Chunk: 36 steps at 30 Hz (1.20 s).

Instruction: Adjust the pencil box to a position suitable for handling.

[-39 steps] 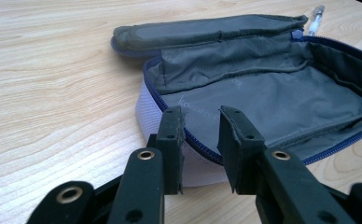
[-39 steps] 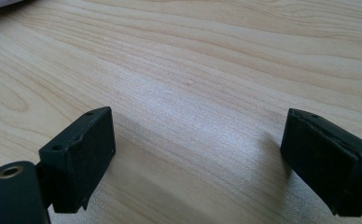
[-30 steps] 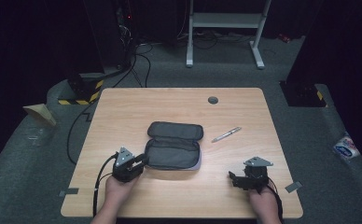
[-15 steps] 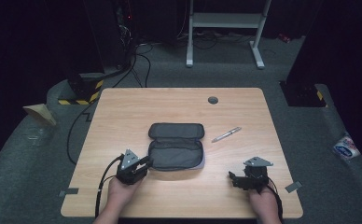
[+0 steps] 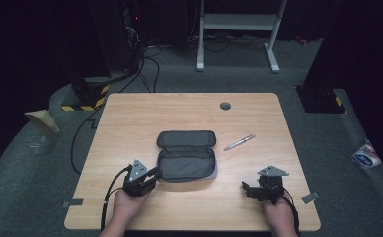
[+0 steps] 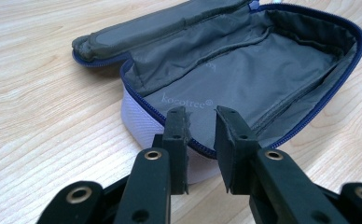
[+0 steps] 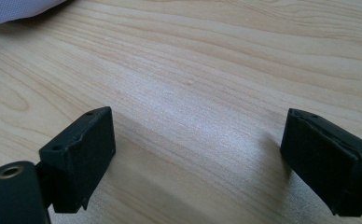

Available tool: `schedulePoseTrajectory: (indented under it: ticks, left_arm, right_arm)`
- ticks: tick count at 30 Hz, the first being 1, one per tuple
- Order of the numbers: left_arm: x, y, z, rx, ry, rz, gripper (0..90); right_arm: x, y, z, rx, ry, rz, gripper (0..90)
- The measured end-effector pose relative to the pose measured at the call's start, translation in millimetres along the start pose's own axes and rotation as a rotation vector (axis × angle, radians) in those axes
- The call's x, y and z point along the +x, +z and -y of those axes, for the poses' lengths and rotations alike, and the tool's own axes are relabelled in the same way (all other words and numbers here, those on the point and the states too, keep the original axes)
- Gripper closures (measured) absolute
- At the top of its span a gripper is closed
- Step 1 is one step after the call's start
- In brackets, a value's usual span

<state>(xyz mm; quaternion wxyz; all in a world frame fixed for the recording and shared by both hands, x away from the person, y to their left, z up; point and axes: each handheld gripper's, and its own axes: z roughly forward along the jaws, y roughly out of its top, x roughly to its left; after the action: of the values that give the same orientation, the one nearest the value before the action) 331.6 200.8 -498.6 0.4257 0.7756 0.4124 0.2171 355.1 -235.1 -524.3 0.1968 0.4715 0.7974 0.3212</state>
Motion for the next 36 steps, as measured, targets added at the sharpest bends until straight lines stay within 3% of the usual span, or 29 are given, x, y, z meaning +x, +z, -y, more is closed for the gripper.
schedulePoseTrajectory:
  ticks: [10,18,26,29,31,33,34,36]
  left_arm:
    - [1.7,-0.8,0.7,0.002,-0.008,0.002,73.9]
    - [6.6,-8.7,-2.2,-0.061,-0.034,0.007,65.1]
    - [26.1,-18.9,-0.5,-0.098,-0.081,-0.057,56.8]
    - [41.4,-18.5,6.5,-0.071,-0.101,-0.115,53.4]
    - [44.8,-17.5,9.0,-0.057,-0.103,-0.128,52.2]
    - [54.0,-12.1,16.5,-0.002,-0.104,-0.152,49.8]
    - [54.0,-12.1,16.5,-0.002,-0.104,-0.152,48.8]
    - [58.6,-3.9,22.2,0.067,-0.093,-0.175,46.3]
  right_arm:
    - [0.1,0.0,0.0,0.0,-0.001,-0.001,9.9]
    - [0.1,-0.1,0.0,0.0,-0.001,-0.001,9.9]
    - [0.1,0.0,0.0,0.0,-0.001,-0.001,9.9]
    - [0.0,0.0,0.0,0.0,-0.001,-0.001,9.9]
    - [0.0,-0.1,0.0,0.0,-0.001,-0.001,9.9]
    - [0.0,0.0,0.0,0.0,-0.001,-0.001,9.9]
    - [0.0,0.0,0.0,0.0,-0.001,-0.001,9.9]
    - [0.0,-0.1,0.0,0.0,-0.001,-0.002,9.9]
